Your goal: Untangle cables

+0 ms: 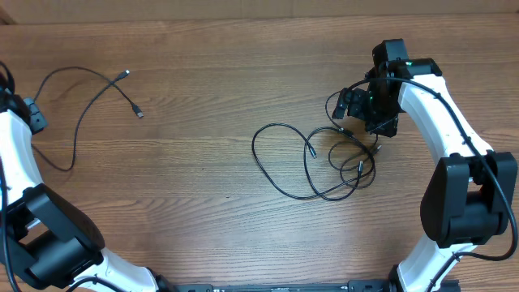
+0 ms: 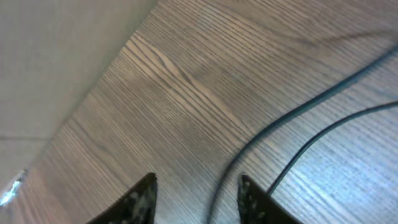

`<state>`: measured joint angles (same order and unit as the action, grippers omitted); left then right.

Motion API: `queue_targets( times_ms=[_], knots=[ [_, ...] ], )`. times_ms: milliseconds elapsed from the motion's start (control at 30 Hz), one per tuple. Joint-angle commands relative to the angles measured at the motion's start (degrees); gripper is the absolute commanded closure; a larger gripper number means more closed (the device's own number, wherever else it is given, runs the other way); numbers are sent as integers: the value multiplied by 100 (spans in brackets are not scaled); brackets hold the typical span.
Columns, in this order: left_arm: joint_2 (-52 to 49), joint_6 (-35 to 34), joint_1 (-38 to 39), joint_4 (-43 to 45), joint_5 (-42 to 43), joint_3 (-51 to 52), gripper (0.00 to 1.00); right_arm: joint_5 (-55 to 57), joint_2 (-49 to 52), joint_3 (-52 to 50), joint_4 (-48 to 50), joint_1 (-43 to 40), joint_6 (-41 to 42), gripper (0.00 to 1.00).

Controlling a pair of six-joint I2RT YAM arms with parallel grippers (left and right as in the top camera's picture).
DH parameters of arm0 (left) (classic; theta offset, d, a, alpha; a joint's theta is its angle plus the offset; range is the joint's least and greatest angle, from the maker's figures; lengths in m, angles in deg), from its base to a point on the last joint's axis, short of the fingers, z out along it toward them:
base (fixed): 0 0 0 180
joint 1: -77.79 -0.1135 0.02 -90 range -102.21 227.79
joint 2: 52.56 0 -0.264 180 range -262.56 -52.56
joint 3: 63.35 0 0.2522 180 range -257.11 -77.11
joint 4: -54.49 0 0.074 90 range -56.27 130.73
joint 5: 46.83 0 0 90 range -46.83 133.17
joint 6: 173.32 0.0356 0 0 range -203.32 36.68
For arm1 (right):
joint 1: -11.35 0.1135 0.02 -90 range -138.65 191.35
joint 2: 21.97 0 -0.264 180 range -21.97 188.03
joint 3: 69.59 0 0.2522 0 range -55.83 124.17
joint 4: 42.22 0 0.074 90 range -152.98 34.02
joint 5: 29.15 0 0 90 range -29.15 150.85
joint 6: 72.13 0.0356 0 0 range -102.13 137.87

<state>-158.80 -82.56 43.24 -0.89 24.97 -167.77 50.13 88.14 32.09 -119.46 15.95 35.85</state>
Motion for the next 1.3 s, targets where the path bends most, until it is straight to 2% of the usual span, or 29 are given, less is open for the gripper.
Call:
queue_targets(
  times_ms=[0,133,267,367,433,533,567,600,633,733,867,967,1267],
  knots=[
    [-103,-358,-55,9,562,-35,52,-50,-46,44,17,20,-26,0],
    [-103,-356,-59,81,1054,-35,44,-52,-46,44,15,20,-26,0],
    [-103,-358,-52,116,1510,-35,46,-52,-46,44,17,20,-26,0],
    [-103,-361,-52,109,1906,-35,63,-50,-46,44,17,20,-26,0],
    [-103,-361,-39,-39,2251,-35,69,-52,-46,44,17,20,-26,0],
    [-131,-638,-31,-184,2253,-15,65,-52,-46,44,17,20,-26,0],
    [-140,-796,-31,-205,2260,15,69,-52,-46,44,15,20,-26,0],
    [-146,-944,-28,-212,2284,55,80,-52,-46,44,17,20,-26,0],
    [-146,-1056,-28,-221,2312,85,96,-52,-46,44,17,20,-26,0],
    [-149,-1307,-26,-356,2809,166,96,-52,-46,44,17,20,-26,0],
    [-149,-1303,39,-667,3910,256,96,-50,-46,44,17,20,-26,0],
    [-149,-1303,173,-868,4339,372,96,-52,-46,44,15,20,-26,0],
    [-149,-1300,1132,-1611,4422,754,96,-52,-46,44,17,20,-26,0]
  ],
)
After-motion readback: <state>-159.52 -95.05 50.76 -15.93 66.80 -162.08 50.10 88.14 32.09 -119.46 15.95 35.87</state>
